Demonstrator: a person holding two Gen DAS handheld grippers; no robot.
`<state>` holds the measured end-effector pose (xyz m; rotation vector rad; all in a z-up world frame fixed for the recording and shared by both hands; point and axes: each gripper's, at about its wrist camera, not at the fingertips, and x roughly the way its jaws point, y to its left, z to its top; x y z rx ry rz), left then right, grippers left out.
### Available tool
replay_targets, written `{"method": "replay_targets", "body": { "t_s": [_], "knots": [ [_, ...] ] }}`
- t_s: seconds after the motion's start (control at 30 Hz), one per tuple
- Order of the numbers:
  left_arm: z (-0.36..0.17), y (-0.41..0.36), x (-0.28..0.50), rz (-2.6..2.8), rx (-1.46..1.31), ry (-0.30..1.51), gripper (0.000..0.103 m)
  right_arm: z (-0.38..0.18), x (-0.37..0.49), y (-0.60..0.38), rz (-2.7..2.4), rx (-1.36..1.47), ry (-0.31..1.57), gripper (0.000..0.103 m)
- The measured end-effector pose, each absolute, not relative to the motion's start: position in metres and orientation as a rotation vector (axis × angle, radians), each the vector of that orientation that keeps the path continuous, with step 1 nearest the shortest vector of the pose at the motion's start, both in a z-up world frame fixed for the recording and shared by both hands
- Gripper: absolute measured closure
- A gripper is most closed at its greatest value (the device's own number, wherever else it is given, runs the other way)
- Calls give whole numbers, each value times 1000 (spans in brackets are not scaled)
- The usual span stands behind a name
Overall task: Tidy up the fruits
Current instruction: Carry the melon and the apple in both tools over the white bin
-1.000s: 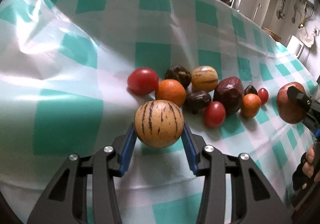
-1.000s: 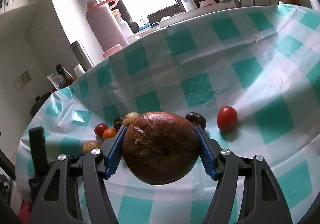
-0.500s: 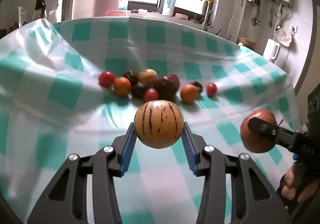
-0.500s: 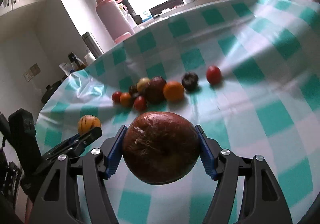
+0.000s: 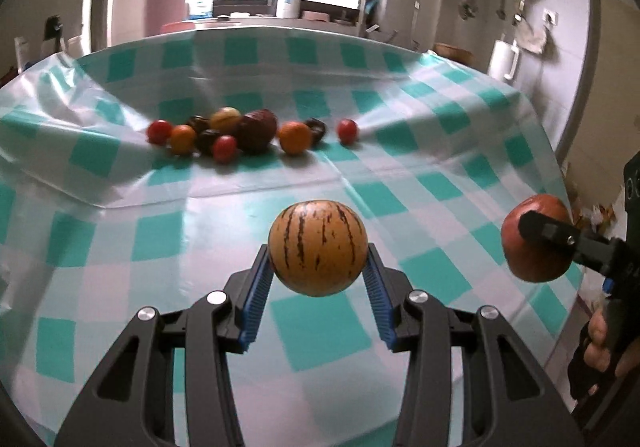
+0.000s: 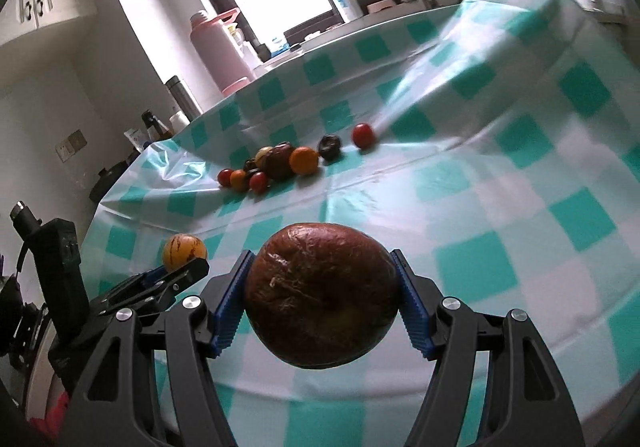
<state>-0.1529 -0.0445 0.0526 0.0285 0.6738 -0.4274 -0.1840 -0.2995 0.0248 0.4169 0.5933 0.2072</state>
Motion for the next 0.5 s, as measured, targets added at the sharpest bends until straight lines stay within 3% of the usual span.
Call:
{"method": "replay_targets", "body": {
  "t_s": [0.5],
  "knots": [
    [51, -114, -195, -540, 203, 678, 57, 11, -267, -382, 93, 488, 513, 37]
  ]
}}
